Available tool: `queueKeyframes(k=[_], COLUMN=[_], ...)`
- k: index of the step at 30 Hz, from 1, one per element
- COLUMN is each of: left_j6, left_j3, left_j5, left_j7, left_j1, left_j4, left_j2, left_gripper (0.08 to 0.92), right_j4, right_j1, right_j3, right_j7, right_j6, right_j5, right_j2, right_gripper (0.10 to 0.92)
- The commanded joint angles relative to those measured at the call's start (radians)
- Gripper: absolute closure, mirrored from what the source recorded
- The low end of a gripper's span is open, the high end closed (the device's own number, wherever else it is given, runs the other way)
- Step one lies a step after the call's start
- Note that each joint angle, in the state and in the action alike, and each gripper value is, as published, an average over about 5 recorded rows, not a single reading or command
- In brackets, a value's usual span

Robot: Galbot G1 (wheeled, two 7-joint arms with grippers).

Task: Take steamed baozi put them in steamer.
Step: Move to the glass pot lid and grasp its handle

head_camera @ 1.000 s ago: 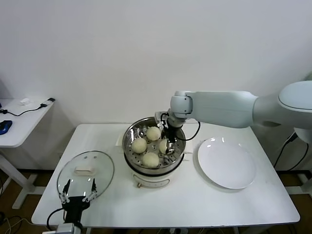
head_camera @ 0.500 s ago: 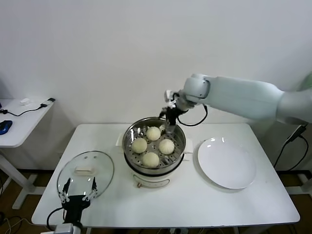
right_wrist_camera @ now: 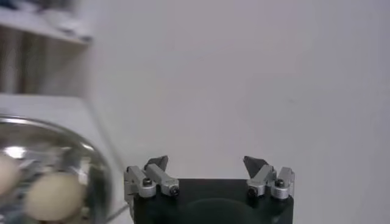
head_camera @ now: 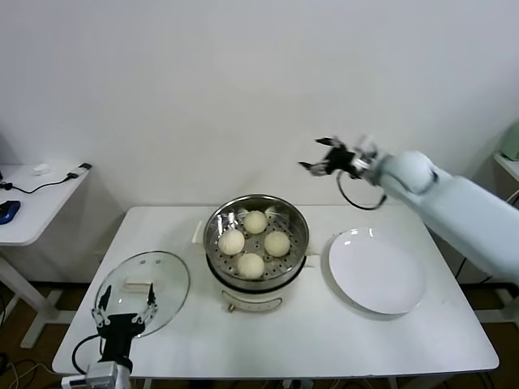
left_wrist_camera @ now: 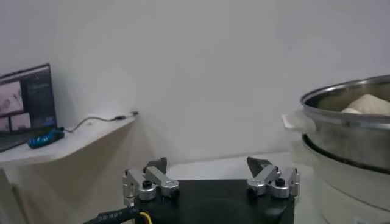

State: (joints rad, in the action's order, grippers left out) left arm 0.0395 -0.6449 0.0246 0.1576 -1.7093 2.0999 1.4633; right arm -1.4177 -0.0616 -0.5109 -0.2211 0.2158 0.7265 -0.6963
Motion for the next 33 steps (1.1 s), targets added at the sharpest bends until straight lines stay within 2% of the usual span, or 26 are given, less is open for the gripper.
queueKeyframes(k=[1,6,11,16,20,24,28,33], left_j6=[-0.071,-0.102,-0.120,-0.162,-0.203,-0.260,-0.218,-0.144], left_j3=[-0.011,-0.003,0.002,-0.005,-0.002,-0.023,-0.027,-0.026], left_j5=[-0.002,0.018,0.058,0.192,0.496,0.931,1.206,1.290], left_j7=[0.015,0.016,0.012,0.054,0.208,0.336,0.374,0.372], left_j1=[0.055,0.058,0.064,0.064,0.081,0.107,0.108,0.123], left_j4=[-0.036,-0.063,-0.094,-0.126,-0.195,-0.335,-0.443,-0.513], left_j2=[-0.016,-0.036,-0.043,-0.047,-0.075,-0.106,-0.148,-0.155], left_gripper=[0.177,0.177,0.177,0.177,0.177,0.177,0.177,0.177], right_j4=[-0.152,-0.182,-0.178,-0.159,-0.163,-0.173,-0.181,-0.180], right_j1=[-0.926,-1.206,-1.327,-1.377,-1.404,-1.419,-1.427,-1.434], right_j3=[0.951,1.182,1.222,1.225,1.214,1.192,1.178,1.174], right_j7=[0.219,0.167,0.155,0.150,0.148,0.154,0.155,0.151], right_j6=[-0.102,-0.207,-0.339,-0.404,-0.412,-0.419,-0.421,-0.421], right_j5=[-0.135,-0.190,-0.224,-0.291,-0.309,-0.326,-0.345,-0.369], right_j2=[0.118,-0.043,-0.190,-0.322,-0.400,-0.456,-0.486,-0.496], right_gripper=[0.203,0.203,0.203,0.203,0.203,0.203,0.203,0.203])
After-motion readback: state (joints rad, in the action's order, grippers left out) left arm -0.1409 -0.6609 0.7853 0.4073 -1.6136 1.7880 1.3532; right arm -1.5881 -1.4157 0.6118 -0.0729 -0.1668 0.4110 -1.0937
